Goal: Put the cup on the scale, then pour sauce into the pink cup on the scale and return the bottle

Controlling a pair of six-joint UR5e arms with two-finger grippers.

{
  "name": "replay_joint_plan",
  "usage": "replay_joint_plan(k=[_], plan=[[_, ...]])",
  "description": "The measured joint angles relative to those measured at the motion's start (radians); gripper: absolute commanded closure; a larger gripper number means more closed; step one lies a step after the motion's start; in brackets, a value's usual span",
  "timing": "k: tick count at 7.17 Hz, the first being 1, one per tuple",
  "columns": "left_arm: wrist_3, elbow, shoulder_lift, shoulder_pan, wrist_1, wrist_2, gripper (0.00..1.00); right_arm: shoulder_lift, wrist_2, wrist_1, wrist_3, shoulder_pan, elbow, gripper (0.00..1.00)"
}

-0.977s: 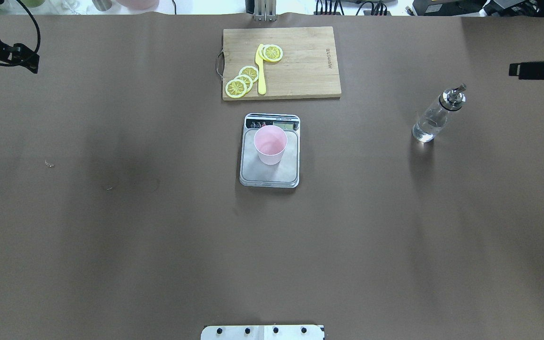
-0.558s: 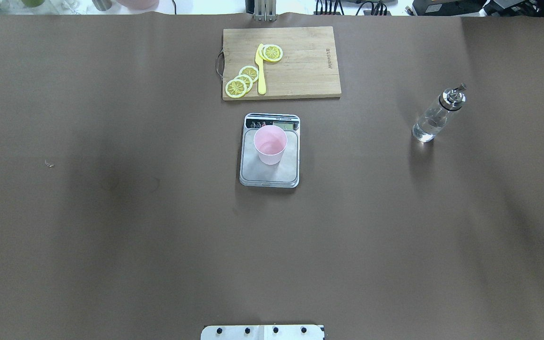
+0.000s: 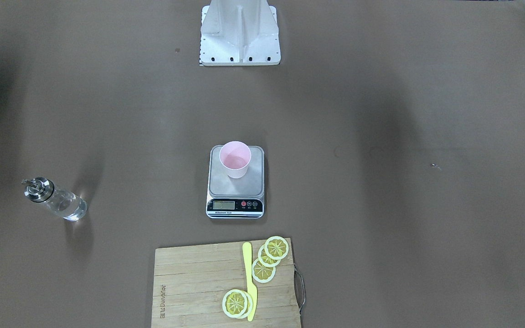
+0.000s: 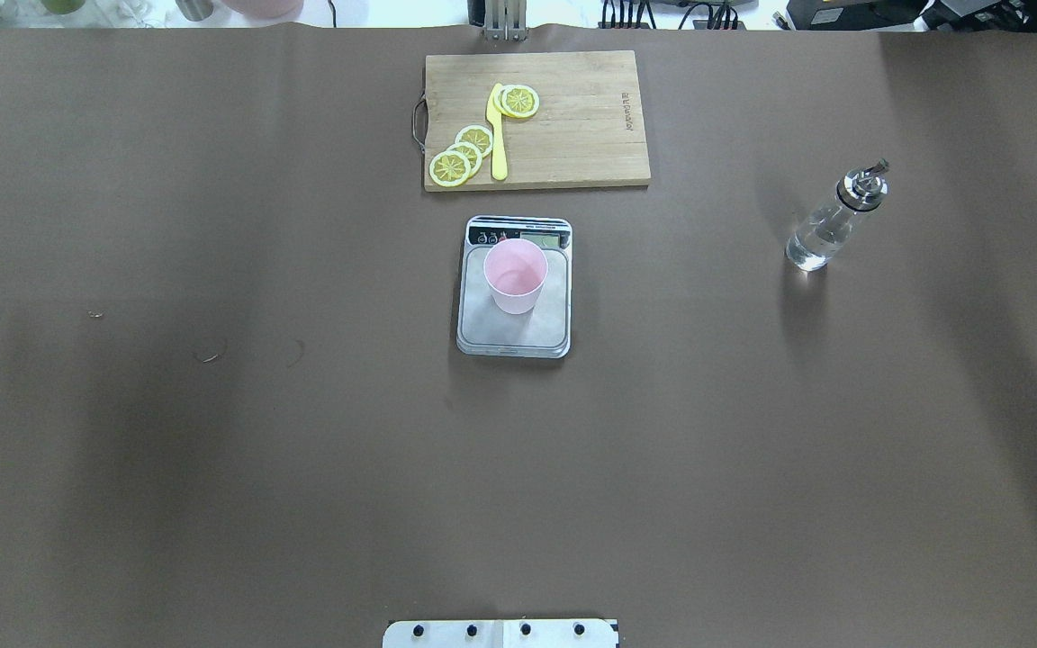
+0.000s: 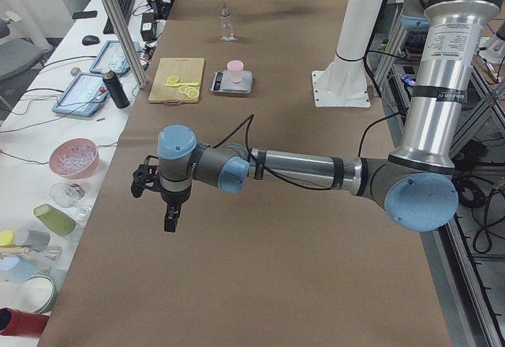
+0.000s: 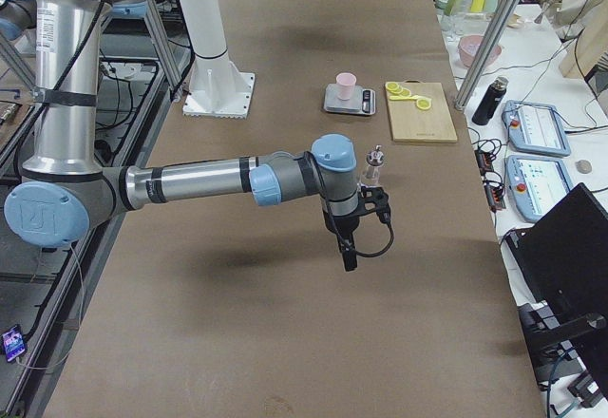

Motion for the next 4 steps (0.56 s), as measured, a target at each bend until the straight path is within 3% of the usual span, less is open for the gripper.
replay_joint_plan(k=[2,4], plan=[[0.013,-0.009,-0.034,-0.002,0.139,-0.016,0.01,0.140,0.043,-0.294,-0.019,0.005,-0.053,0.00],[0.067,-0.052,-0.041,-0.006,0.284,-0.055,0.01,0.177,0.135,-0.428,-0.025,0.039,-0.061,0.00]])
